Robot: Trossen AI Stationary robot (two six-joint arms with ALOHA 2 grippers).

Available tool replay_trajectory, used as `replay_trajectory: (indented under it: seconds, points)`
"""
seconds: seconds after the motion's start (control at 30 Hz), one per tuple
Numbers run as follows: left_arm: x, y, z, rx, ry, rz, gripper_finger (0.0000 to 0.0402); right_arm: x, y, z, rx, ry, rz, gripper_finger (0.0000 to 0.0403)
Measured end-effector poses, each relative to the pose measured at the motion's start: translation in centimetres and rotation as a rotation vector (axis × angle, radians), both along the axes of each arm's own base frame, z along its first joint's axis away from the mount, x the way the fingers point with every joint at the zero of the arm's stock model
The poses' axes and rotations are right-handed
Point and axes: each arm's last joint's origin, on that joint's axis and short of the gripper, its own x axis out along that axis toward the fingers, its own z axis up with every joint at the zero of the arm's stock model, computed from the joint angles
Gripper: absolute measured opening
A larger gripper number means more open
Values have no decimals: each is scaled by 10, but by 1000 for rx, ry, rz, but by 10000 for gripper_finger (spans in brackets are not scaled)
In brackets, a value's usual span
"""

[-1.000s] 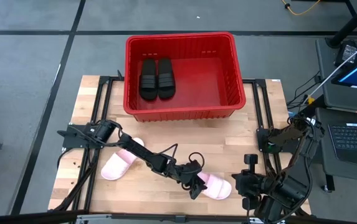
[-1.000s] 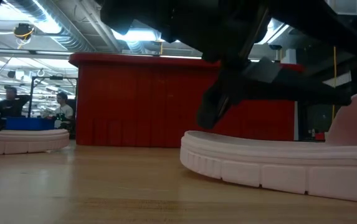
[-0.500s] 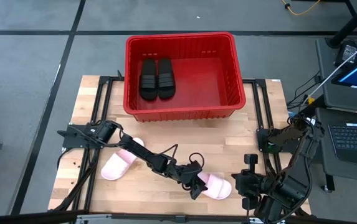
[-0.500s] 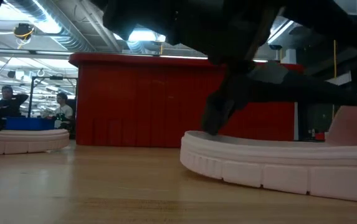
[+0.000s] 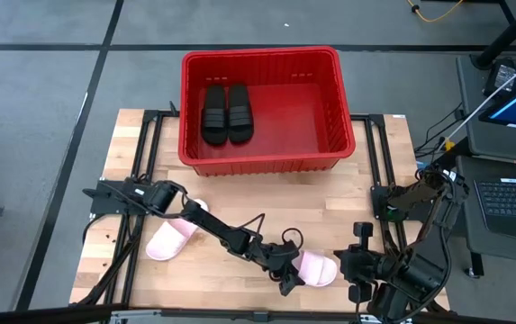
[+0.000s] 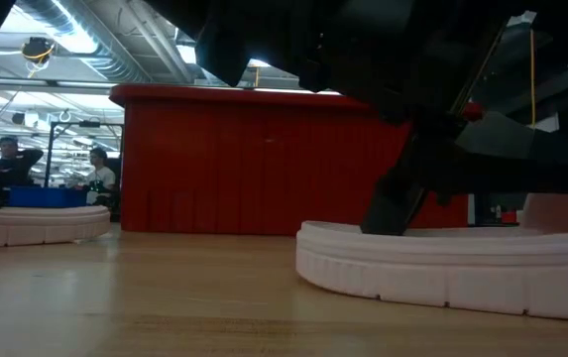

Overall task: Pick and place slides into bin
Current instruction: Put the right pink slides into the red bin

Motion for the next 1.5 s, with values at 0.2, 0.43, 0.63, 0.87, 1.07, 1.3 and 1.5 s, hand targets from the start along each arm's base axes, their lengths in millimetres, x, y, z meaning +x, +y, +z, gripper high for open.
replay_trajectory:
  seconds: [0.2,0.43,0.63,0.87,1.07,1.3,1.5]
  points:
    - [0,0,-1,31,-11,-32,124,0,0,0,1,0,0,6]
    - [-1,-2,-1,41,-24,-124,14,0,0,0,1,1,1,6]
    - [-2,-2,3,23,-20,-134,7,1,1,0,7,-3,3,6]
    - [4,-2,46,-17,-127,-209,5,7,11,2,23,-37,128,6]
    - [3,12,92,145,-164,-186,4,8,11,5,15,-51,155,6]
    - [-24,46,129,324,46,-115,4,8,10,8,-19,-48,196,6]
    - [-36,69,164,354,-4,-107,4,15,4,18,-63,-46,257,6]
